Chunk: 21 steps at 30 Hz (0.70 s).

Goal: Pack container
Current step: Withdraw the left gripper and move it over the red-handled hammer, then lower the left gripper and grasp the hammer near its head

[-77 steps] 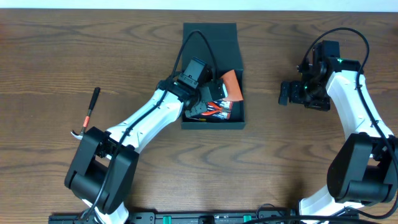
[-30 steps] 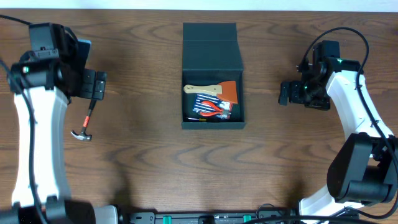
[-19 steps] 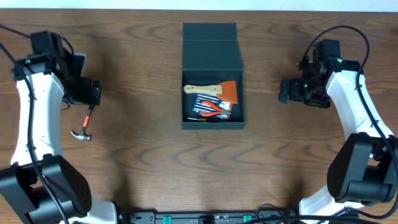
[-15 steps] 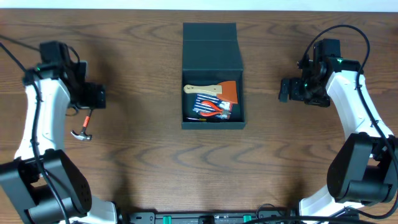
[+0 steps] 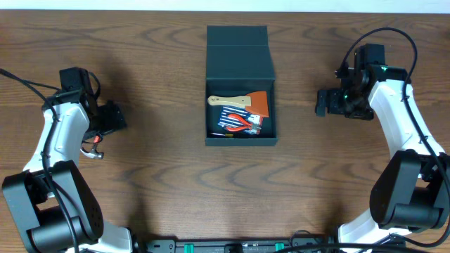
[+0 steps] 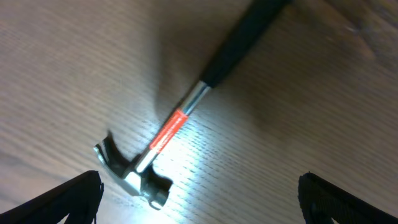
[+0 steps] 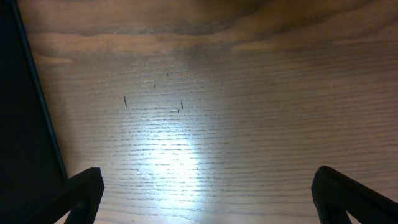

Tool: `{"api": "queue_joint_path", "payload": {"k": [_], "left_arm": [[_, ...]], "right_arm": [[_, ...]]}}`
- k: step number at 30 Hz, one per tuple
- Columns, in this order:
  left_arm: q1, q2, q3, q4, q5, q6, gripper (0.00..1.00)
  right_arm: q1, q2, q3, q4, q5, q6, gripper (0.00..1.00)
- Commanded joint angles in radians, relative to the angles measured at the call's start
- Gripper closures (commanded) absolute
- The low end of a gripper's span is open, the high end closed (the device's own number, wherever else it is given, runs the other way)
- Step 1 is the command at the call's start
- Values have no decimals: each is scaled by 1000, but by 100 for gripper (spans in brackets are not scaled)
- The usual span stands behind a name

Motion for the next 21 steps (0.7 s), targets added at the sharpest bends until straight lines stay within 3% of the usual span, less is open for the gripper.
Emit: {"api": "queue_joint_path", "payload": {"k": [1,5,10,21], "left_arm": [[1,4,-12,-11,-79,-112,2],[1,3,-50,-10,-79,-216,2],[1,-3,-143,26,-99,-263,2],[10,-37,-226,64,-123,-272,2]], "right_arm": [[8,-1,0,-7,11,-37,1],[8,-1,0,-19,18,-37,1],[8,-1,0,-29,21,-37,1],[8,-1,0,-49,21,-37,1]]}}
